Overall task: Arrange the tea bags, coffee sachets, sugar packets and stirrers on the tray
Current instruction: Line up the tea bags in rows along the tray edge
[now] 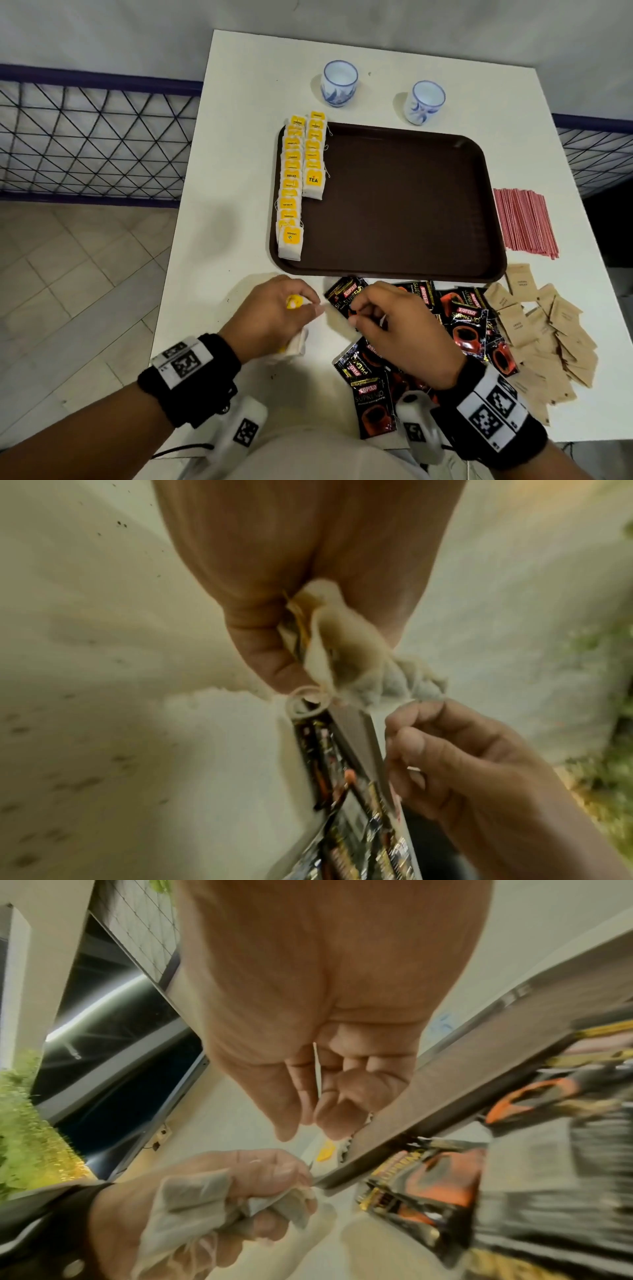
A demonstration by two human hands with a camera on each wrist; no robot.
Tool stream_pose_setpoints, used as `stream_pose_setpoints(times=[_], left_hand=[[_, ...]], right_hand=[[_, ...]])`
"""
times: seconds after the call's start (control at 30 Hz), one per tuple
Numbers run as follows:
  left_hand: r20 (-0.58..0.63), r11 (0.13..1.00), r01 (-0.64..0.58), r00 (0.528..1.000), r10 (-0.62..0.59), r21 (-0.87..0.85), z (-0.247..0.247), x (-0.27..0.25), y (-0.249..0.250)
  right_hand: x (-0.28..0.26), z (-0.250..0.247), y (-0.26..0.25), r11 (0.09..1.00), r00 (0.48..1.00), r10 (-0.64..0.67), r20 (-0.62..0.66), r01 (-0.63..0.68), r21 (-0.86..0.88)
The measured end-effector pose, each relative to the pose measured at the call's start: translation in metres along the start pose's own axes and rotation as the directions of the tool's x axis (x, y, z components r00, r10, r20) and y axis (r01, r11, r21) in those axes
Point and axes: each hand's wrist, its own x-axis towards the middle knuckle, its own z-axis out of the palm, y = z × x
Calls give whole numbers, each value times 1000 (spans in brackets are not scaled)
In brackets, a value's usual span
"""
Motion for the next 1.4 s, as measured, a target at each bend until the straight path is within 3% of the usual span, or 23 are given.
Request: stream_pose_setpoints(times=[0.1,0.23,0.37,0.57,0.67,1.0,1.2,1.4], left_hand=[[13,981,77,997,-76,-177,-10,6,13],[100,965,98,992,-75,-244,-22,10,24],[166,960,103,984,-61,-261,-26,11,27],[164,874,274,960,-226,-401,-21,17,36],[236,805,383,922,-306,-454,-24,20,39],[471,637,530,836,-282,-559,-31,17,39],[432,711,492,855,-288,-502,-31,17,33],[502,693,537,816,-284,-481,-34,17,34]], right_hand=[[6,0,-19,981,982,-190,13,189,52],[14,7,-42,878,879,-474,60,477,-47],[20,17,-47,780,804,-586,102,593,-197],[20,29,-32,829,853,-521,27,513,-222],[17,28,-24,872,890,-456,-14,444,-208],[15,33,-28,919,932,-347,-107,315,-238],[15,21,-40,906,932,-359,47,360,-224],[28,14,-40,818,883,-418,213,468,-333]])
